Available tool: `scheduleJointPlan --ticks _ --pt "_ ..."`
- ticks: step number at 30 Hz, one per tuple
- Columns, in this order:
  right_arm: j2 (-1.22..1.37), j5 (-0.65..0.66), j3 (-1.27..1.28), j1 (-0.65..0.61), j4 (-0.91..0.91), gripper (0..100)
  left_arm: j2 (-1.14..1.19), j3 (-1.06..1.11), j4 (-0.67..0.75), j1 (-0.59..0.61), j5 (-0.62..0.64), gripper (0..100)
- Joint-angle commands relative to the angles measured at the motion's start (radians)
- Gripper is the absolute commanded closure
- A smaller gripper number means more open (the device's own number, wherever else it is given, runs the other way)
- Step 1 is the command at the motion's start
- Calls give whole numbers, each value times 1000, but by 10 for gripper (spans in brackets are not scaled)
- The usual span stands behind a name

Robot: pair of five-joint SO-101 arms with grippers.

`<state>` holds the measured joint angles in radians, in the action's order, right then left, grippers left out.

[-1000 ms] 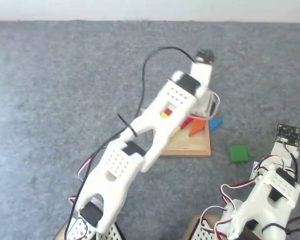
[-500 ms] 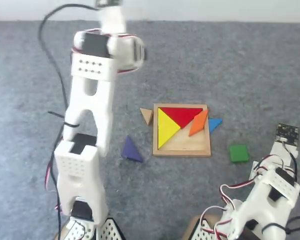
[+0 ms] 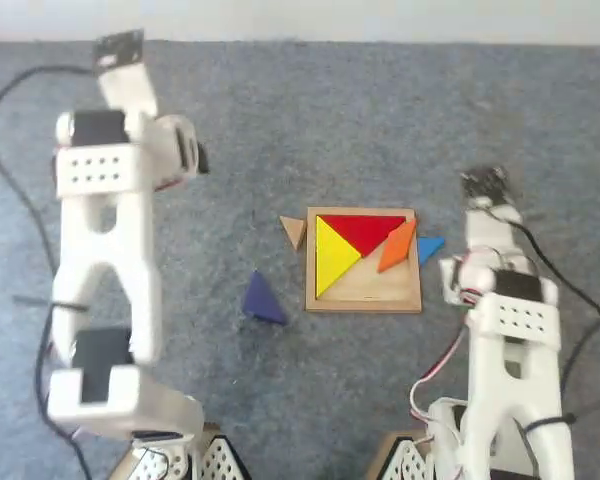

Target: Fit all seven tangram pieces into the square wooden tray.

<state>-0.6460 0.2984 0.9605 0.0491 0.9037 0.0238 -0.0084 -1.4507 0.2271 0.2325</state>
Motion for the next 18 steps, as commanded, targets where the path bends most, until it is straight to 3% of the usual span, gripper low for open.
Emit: scheduleJointPlan --ticks 1,4,9,18 --pt "-13 -43 -80 -133 -22 840 -157 334 245 74 -14 776" --pt "-13 -64 -75 -163 -67 846 -238 458 341 117 -14 776" --pt "56 -107 -78 -130 -108 972 -324 564 422 117 -15 776" --pt "435 -180 -258 -110 -209 958 -328 581 440 117 -14 776"
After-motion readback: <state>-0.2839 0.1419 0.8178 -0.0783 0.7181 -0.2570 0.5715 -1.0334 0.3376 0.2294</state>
